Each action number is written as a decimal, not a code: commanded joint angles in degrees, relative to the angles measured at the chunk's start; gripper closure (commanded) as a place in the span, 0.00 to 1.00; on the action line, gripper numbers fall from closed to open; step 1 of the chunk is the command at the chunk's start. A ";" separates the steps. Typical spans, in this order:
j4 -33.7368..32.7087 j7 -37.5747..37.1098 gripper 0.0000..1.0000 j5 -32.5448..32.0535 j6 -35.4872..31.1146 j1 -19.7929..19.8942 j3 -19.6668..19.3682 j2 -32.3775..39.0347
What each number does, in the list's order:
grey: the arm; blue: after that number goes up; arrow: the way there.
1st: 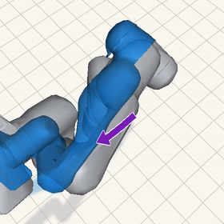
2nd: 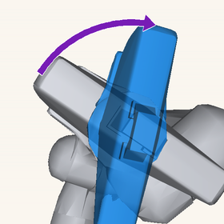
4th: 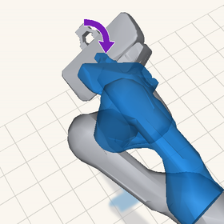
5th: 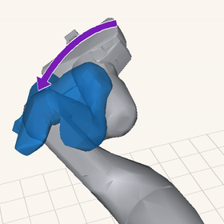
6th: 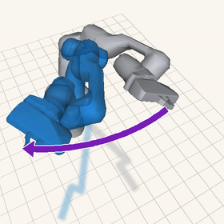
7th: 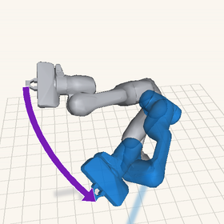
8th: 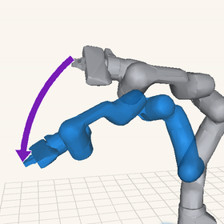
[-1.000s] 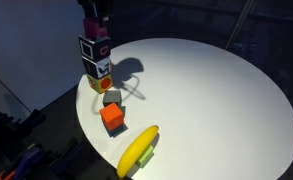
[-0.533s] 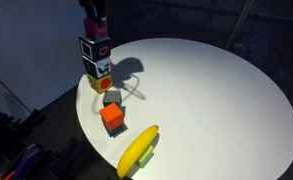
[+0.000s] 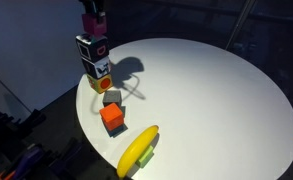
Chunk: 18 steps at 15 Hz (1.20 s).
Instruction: Pick up the pink block and put it on the orange block
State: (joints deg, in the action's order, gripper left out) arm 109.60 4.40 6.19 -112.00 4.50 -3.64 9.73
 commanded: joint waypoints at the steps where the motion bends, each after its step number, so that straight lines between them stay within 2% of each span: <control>1: -1.32 -2.18 0.69 -1.66 2.95 0.12 -0.47 -1.69; 11: 0.23 -4.12 0.69 -1.08 2.06 1.93 -3.05 -4.05; 18: 2.34 -3.96 0.69 -0.75 -0.89 3.53 -4.25 -4.14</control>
State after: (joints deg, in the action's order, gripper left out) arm 109.97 1.60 5.99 -111.08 7.61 -7.62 7.04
